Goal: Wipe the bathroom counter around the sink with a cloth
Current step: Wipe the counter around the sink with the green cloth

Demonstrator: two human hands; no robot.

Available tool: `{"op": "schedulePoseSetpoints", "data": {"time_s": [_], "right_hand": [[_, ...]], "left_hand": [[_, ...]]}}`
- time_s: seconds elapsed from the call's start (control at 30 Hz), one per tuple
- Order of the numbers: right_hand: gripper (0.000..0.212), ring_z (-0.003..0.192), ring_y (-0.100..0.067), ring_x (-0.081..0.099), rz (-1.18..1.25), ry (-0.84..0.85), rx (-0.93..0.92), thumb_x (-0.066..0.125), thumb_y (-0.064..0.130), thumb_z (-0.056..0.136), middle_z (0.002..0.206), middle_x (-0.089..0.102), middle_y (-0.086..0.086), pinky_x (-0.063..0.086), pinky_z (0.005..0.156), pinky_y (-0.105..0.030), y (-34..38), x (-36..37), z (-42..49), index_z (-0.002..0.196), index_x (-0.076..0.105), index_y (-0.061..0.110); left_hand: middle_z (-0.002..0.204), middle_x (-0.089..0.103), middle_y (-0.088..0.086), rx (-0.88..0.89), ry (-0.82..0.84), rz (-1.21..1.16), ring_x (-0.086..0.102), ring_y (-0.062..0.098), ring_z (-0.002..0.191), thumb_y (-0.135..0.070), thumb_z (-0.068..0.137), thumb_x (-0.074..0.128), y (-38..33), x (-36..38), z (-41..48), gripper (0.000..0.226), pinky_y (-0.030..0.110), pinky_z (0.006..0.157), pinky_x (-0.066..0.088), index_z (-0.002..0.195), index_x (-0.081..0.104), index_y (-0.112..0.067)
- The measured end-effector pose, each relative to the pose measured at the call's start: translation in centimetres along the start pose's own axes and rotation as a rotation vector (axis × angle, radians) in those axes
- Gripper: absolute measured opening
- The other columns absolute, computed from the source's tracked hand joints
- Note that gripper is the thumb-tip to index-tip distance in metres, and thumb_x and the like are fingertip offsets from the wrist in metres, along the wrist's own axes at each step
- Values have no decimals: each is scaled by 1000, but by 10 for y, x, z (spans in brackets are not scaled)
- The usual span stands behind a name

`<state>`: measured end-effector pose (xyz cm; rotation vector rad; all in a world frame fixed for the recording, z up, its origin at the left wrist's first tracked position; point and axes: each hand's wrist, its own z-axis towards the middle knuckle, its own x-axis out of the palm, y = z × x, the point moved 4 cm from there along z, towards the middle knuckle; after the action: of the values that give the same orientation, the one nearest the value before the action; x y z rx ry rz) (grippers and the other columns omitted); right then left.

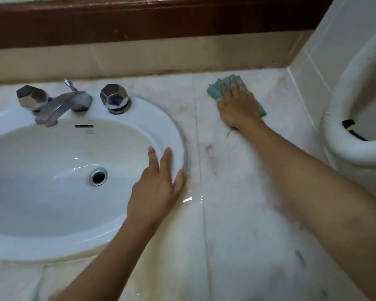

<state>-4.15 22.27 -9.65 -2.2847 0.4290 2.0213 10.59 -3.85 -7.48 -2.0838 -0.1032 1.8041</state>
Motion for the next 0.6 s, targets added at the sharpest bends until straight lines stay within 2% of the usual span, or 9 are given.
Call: {"op": "schedulePoseSetpoints", "data": {"time_s": [0.13,0.23,0.3,0.37,0.47,0.53,0.6], "right_hand": [[58,148,-22,-3,7,7,-218,21,41,100,162,-1,-4,8,116,-42,58,13,-57,153,6,23],[58,148,-25,3,87,-81,-174,24,39,99,161,8,-7,14,117,-42,76,30,-148,153,14,20],[60,148,-25,1,133,-101,-120,22,39,98,161,6,-6,11,118,-41,83,43,-215,153,12,18],[61,148,-24,-2,112,-76,-153,21,40,97,161,4,-5,8,119,-41,84,51,-273,153,10,20],[61,148,-17,-4,81,-23,-226,21,43,96,161,2,2,8,118,-38,47,51,-318,153,6,27],[62,148,-17,0,56,-52,-130,20,44,95,161,4,2,13,117,-39,-4,43,-318,153,8,27],[65,148,-19,3,19,-78,43,15,47,92,161,5,0,15,116,-42,-54,35,-299,153,10,25]], "left_hand": [[162,8,9,-7,12,-34,47,32,126,-56,97,29,2,-2,0,58,43,90,47,150,19,-33],[163,7,8,-25,36,-70,46,32,128,-58,97,26,0,-4,-2,57,43,93,43,149,20,-35],[162,7,9,-13,36,-84,47,33,126,-57,97,24,-2,-7,-2,56,44,93,43,149,21,-34],[162,8,12,2,26,-84,50,35,123,-55,99,24,-3,-8,-3,54,44,91,44,148,22,-33],[161,12,12,1,17,-96,53,38,118,-54,99,26,-2,-9,-4,52,45,89,44,147,26,-32],[160,16,10,-2,-1,-100,53,37,117,-53,99,28,-1,-9,-4,50,45,89,43,145,29,-32],[156,26,8,0,-52,-123,51,34,116,-48,99,32,0,-11,-6,44,43,86,42,139,37,-31]]}}
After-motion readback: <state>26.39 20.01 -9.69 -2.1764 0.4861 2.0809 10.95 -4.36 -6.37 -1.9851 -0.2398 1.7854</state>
